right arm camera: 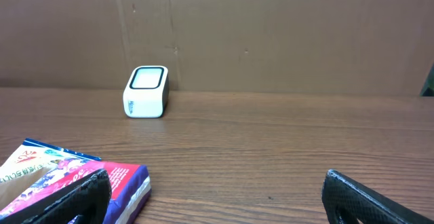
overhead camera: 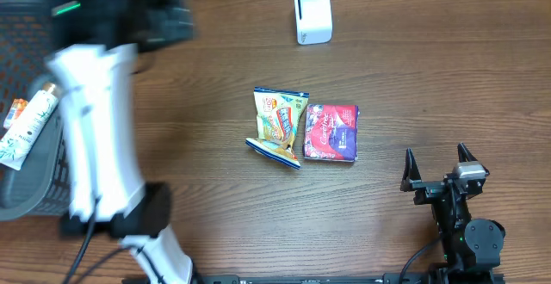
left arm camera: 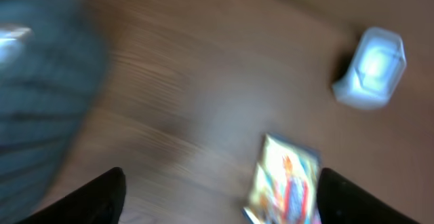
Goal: Scan the item barcode
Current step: 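Move the left gripper back into the grey basket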
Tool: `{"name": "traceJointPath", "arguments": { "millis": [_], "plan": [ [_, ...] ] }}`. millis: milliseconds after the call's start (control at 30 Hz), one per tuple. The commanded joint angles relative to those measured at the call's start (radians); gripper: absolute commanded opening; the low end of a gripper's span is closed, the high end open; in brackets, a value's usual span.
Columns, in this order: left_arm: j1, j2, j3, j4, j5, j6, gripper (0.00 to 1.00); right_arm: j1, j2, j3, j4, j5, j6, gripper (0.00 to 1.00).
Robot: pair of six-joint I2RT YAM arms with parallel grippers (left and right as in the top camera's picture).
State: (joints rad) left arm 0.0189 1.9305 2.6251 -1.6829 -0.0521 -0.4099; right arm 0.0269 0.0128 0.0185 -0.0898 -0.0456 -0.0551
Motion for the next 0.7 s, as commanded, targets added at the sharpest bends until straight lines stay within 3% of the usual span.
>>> {"name": "traceJointPath", "arguments": {
  "millis": [0, 133, 267, 533, 667],
  "plan": [
    [0.224, -0.128, 0.029, 0.009, -0.062, -0.069, 0.84, 0.002, -0.01, -0.01, 0.007, 0.0, 0.006, 1.0],
    [0.459, -0.146, 0.028, 0.048, -0.059, -0.101, 0.84, 0.002, -0.01, -0.01, 0.007, 0.0, 0.006, 1.0],
    [0.586, -0.105, 0.028, 0.103, -0.064, -0.113, 0.83, 0.002, -0.01, -0.01, 0.007, 0.0, 0.006, 1.0],
    [0.616, 0.061, 0.027, 0.188, -0.088, 0.094, 0.81, 0.002, -0.01, -0.01, 0.007, 0.0, 0.006, 1.0],
    [0.616, 0.158, 0.027, 0.158, -0.136, 0.123, 0.88, 0.002, -0.01, -0.01, 0.007, 0.0, 0.006, 1.0]
  ]
}}
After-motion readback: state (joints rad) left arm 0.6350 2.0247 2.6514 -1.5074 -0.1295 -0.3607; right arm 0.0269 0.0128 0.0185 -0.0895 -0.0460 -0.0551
